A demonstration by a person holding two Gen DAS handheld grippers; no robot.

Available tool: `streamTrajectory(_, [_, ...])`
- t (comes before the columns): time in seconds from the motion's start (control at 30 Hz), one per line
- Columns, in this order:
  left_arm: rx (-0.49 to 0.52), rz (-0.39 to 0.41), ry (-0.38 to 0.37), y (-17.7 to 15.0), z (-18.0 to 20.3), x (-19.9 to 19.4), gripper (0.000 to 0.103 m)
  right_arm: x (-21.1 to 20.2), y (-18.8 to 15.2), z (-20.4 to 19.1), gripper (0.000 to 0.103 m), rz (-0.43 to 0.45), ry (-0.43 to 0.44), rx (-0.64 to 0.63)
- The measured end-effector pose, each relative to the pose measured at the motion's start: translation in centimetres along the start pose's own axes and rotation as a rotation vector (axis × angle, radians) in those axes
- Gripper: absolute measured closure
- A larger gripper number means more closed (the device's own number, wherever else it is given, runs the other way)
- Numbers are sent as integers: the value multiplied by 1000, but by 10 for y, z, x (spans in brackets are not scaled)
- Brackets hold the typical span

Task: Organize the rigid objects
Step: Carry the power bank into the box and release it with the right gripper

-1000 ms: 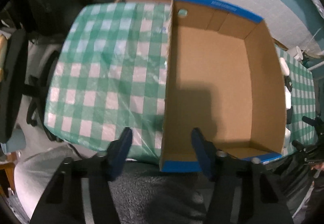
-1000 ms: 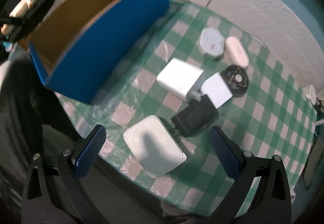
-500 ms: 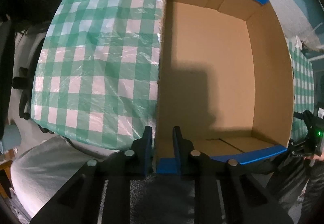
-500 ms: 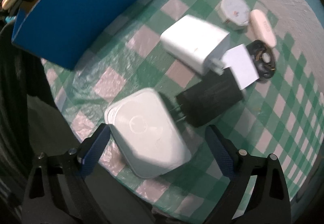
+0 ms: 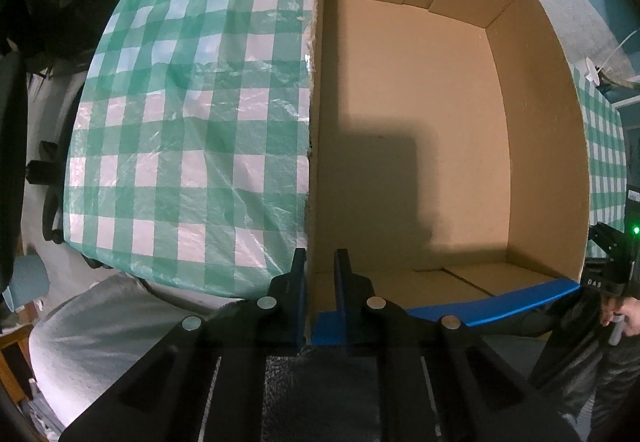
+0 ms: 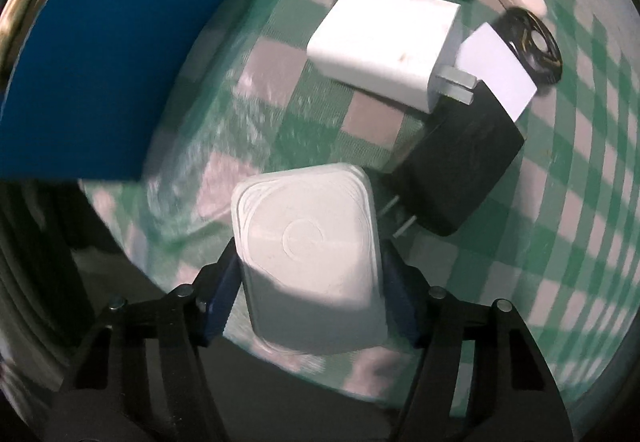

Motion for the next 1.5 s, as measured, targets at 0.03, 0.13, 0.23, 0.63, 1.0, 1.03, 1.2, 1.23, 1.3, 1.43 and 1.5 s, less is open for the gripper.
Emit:
streamTrajectory(0.03, [2,-4,0,0,0,1,91,0,3,1,37,8,11,26])
streamTrajectory(0.13, [7,-5,0,0,0,1,91,-1,8,7,37,28,36,81])
streamTrajectory(0.23, [10,-6,0,2,0,1,91,-10,14,11,37,45,22,81])
streamTrajectory(0.63, [-5,-5,-25,-1,-4,3,96,-19,-33,-2,39,111,32,93])
streamTrajectory(1.0, [12,16,-1,-1,-3,-5,99,-71,-20,-14,39,142,62,110])
streamTrajectory(1.03, [19,19,5,-1,-2,-5,100,-79,-17,-18,39,148,65,101])
streamTrajectory(1.2, [28,24,14,-2,0,-8,100,-114,1,-37,39,168,66,71])
streamTrajectory(1.23, [30,25,17,-1,0,-8,100,-122,6,-42,39,179,73,65])
streamTrajectory(1.3, [31,27,17,-2,1,-8,100,-137,21,-52,39,200,80,42])
streamTrajectory(1.43, [28,30,18,-1,2,-8,100,-148,36,-83,39,234,83,-11])
streamTrajectory(1.5, [30,32,21,-3,2,-8,100,-146,49,-99,39,235,85,-48])
Point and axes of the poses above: each gripper's, at about its wrist camera, not at the fingertips, and x roughly the way its jaws point, z to its right, y to its top, the point moved 3 cm from there along x, roughly the way its jaws point, and after that the axes turned 3 degrees about z, right-handed, at the moved point
